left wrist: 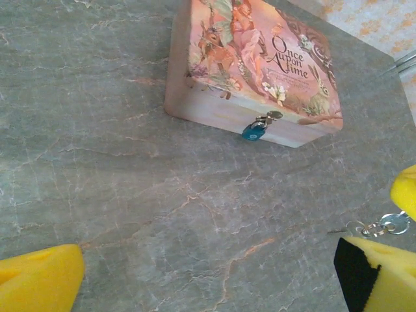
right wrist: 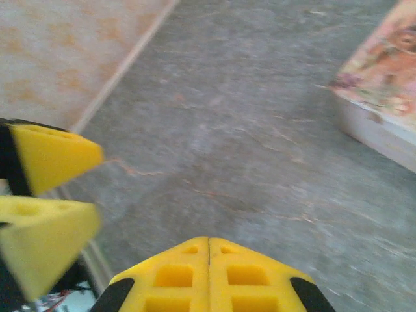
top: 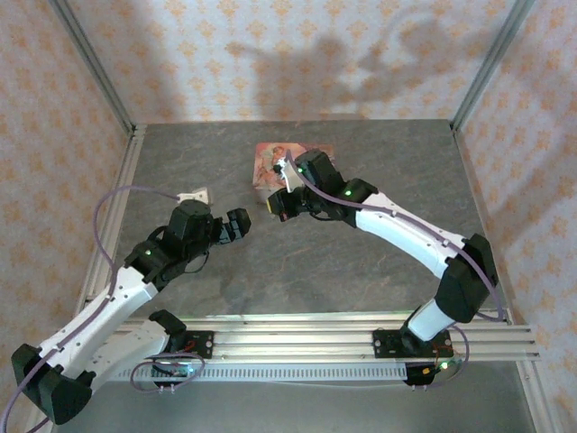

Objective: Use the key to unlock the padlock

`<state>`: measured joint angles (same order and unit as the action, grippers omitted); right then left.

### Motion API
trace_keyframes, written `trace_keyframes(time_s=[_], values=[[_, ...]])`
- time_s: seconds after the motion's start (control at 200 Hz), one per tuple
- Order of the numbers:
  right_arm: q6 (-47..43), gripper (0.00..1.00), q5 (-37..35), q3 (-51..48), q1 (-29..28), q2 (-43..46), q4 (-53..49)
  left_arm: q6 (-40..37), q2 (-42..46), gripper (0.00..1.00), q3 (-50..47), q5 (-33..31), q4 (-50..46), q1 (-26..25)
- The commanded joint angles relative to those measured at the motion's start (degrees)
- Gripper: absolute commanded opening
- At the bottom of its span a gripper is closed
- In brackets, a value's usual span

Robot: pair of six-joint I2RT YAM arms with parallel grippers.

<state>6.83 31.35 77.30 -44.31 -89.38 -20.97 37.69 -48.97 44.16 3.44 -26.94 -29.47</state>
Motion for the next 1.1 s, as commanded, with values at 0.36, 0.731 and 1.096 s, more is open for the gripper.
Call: trace_keyframes(time_s=[0.36,0.731,1.096], values=[[18.25,0.00,16.01,-14.19,3.82,6.94,27.44,11.49,2.29,0.64,-19.91,23.19,46.78,0.31],[24.24,0.00,17.37,-18.50,5.89,7.70,38.09,17.74,-2.83,0.44,-21.14,32.15,66.54,4.10],[27.97,0.00,18.03,-20.16,6.57,8.00,43.12,21.43,-10.47,0.21,-19.49,36.08,77.08,5.62]])
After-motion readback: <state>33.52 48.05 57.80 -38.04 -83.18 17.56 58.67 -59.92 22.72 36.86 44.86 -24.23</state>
